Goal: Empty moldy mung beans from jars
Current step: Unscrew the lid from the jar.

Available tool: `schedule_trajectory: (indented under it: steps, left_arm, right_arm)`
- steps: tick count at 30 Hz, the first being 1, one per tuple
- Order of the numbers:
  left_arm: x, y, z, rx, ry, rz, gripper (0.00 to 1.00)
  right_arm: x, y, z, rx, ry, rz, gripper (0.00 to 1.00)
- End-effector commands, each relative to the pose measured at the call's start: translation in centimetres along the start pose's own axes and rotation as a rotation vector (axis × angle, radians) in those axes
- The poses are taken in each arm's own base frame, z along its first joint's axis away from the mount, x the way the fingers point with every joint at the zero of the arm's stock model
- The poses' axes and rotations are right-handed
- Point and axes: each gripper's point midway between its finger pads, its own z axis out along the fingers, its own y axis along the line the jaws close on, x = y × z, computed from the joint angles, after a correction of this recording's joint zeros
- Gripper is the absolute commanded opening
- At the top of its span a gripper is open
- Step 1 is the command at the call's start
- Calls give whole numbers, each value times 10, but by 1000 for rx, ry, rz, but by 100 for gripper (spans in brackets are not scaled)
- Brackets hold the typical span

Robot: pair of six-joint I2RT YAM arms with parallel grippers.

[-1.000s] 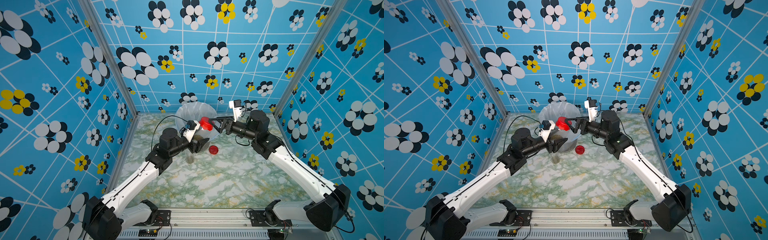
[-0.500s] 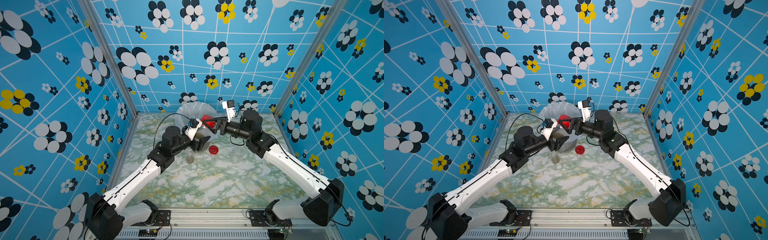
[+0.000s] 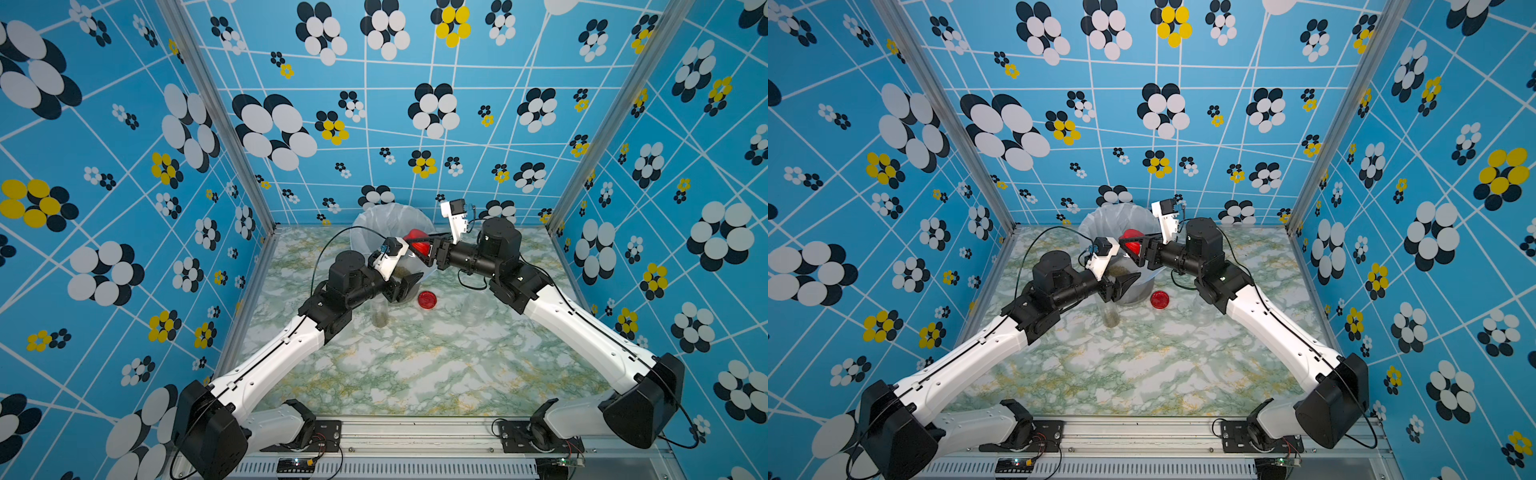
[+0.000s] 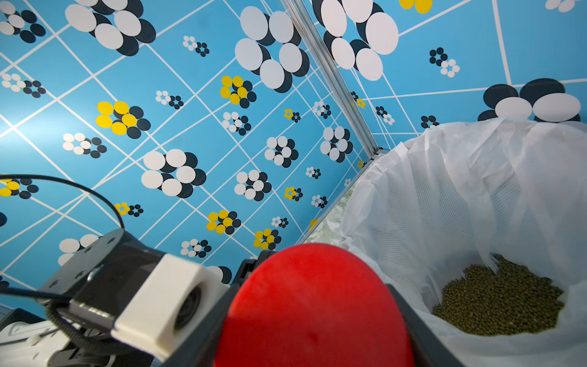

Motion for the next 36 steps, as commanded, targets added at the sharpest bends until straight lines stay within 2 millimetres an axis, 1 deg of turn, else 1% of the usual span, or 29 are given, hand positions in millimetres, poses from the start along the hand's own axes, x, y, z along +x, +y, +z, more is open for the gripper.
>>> schedule_trajectory:
  steps: [1,3,6,11,19,21,26,28,31,32,33,35,36]
  left_arm:
    - [-21,3,-7,0,-71,38,63]
    - [-24,5,-10,11,-81,24,63]
    - [-27,4,-13,40,-96,13,64]
    - [-26,4,-15,89,-95,3,64]
    - [-32,-9,-18,236,-129,-4,64]
    - [-31,-14,-19,286,-127,-6,64]
    - [-28,-20,-17,348,-108,-21,64]
    - [-27,-19,-16,350,-105,-26,64]
    - [-28,-15,-15,326,-106,-28,64]
    - [-27,-14,-14,320,-104,-29,63]
    - [-28,-13,-14,313,-105,-28,62]
    - [-27,-10,-13,296,-102,-33,60]
    - [-27,-9,-13,285,-101,-36,60]
  right_arm:
    - [-8,4,-15,20,-29,-90,57]
    - [-14,7,-21,2,-45,-102,57]
    - [-21,18,-30,-70,-75,-138,58]
    - [-25,29,-35,-181,-42,-189,58]
    - [-9,46,-31,-353,64,-263,60]
    - [-5,52,-34,-398,85,-299,61]
    - [8,67,-45,-495,137,-387,62]
    - [11,67,-47,-492,157,-411,65]
    - [10,60,-45,-444,153,-412,79]
    - [8,59,-44,-428,147,-406,85]
    - [5,57,-42,-411,142,-396,89]
    - [0,54,-39,-386,130,-376,90]
    - [-4,54,-39,-374,117,-363,93]
